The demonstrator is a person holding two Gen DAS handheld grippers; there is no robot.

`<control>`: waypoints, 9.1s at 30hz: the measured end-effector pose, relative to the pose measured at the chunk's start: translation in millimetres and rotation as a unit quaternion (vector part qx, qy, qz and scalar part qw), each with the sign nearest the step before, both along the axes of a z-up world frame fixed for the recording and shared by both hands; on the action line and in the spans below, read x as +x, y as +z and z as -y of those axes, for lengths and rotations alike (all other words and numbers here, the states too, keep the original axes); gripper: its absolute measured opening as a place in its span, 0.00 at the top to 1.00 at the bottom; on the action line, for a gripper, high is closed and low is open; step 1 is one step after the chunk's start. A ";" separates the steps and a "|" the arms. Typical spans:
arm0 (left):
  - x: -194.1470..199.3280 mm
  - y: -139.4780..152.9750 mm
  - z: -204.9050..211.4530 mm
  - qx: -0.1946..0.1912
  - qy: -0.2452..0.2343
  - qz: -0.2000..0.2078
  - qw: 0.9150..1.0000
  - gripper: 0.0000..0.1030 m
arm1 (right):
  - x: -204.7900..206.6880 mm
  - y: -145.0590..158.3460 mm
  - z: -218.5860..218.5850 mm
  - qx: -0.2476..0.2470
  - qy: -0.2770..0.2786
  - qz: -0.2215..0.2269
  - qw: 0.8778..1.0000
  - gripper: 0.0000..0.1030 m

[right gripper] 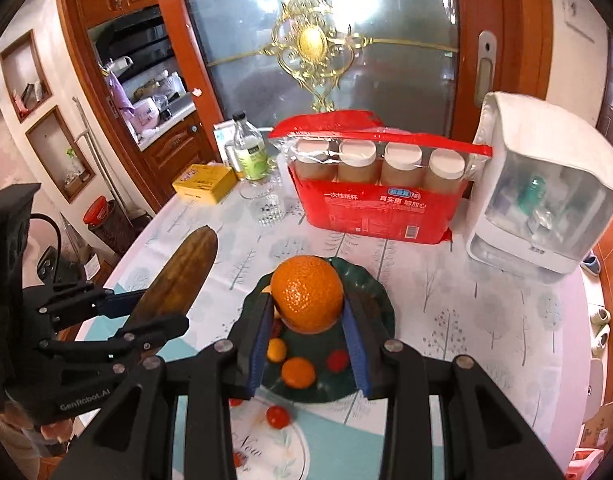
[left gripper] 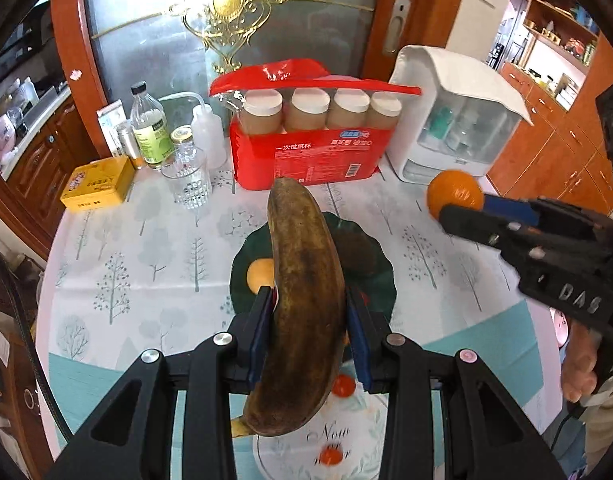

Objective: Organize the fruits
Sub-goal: 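Carry the banana and orange to the green plate and open both tools, then grasp a cherry tomato with the left tool while the right tool grasps another, then carry both cherry tomatoes to the green plate and open both tools, then grasp the last cherry tomato on the white plate with the right tool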

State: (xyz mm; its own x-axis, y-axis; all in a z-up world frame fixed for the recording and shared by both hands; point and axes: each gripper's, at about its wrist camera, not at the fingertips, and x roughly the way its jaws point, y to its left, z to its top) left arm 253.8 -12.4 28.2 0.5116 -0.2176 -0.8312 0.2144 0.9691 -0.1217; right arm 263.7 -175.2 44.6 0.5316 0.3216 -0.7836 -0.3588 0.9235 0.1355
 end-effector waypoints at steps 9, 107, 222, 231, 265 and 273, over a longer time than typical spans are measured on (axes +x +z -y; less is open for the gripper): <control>58.4 -83.9 10.3 0.003 -0.013 -0.068 0.998 0.67 | 37.7 -105.7 -9.2 -0.028 0.017 -0.090 0.995 0.66; -157.1 -217.3 13.1 0.005 0.199 -0.089 0.976 0.37 | -83.7 -209.2 -33.1 -0.038 0.100 -0.107 0.988 0.54; 76.3 -135.6 -4.0 -0.016 0.053 -0.087 0.995 0.41 | 47.8 -165.6 -3.2 -0.024 -0.018 -0.095 0.995 0.67; 29.4 -103.5 -25.8 -0.002 0.072 -0.060 0.996 0.21 | 23.2 -130.8 -11.5 -0.015 -0.009 -0.068 0.998 0.68; -129.5 -159.0 -103.8 0.070 0.254 -0.015 0.965 0.11 | -84.0 -203.2 -109.8 -0.030 0.079 -0.139 0.987 0.68; -125.5 -174.9 -110.1 0.053 0.254 -0.029 0.965 0.11 | -76.7 -223.7 -122.9 -0.033 0.069 -0.153 0.985 0.68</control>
State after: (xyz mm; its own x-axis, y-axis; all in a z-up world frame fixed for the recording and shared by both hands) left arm 128.4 97.7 -146.7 0.4821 0.1369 -0.8653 -0.2955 0.9552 -0.0135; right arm 187.0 -52.2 -179.1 0.2217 0.3181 -0.9218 -0.4338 0.8788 0.1990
